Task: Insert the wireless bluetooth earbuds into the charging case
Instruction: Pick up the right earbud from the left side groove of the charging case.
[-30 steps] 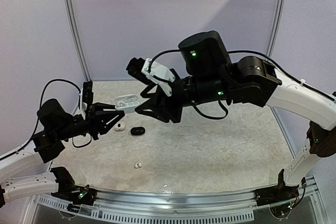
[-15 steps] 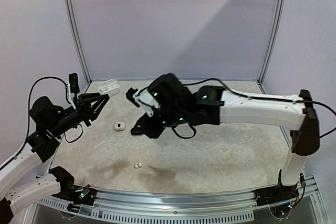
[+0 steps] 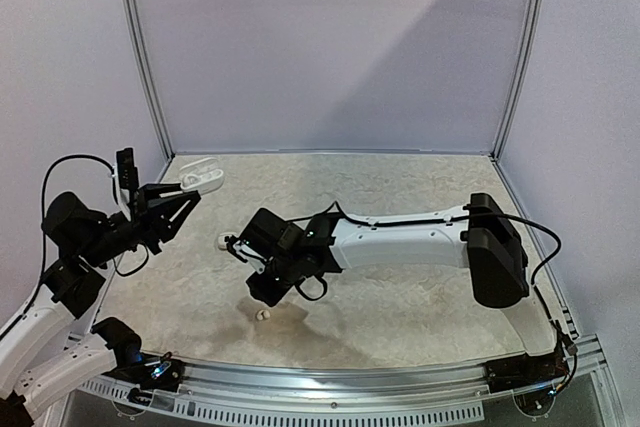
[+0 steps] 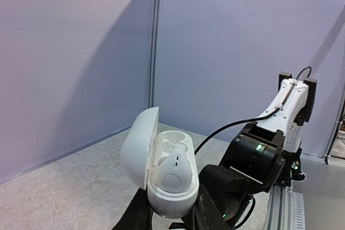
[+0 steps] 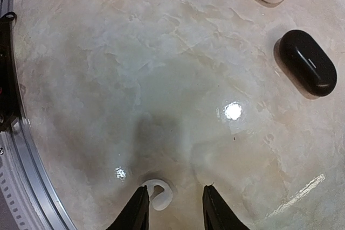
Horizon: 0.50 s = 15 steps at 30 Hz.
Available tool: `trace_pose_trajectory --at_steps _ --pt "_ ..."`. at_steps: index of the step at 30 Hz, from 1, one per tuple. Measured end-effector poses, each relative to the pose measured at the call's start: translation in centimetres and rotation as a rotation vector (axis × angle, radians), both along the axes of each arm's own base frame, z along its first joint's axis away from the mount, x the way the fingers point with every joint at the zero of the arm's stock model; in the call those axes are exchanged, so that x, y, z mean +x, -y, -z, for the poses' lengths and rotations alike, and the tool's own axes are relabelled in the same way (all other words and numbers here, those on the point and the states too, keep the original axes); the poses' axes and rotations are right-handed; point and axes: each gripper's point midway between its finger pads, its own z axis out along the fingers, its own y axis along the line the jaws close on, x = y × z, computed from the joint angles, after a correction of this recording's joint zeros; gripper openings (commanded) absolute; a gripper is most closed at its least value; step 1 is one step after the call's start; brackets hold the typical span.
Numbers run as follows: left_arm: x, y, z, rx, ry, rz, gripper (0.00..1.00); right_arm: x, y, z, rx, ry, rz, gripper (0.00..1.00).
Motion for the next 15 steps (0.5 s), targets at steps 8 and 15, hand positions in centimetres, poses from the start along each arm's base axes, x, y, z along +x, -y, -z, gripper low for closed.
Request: trace_pose_trajectory --at_steps 8,15 --pt "-3.6 1.1 0.5 0.024 0.061 0.177 0.0 -0.9 0.7 1.7 -0.027 -0.043 -0.003 0.33" --pt "-6.2 1.8 1.0 0.05 0.098 0.312 0.0 -0.9 0.8 2.5 -0.04 -0.047 -0.003 0.33"
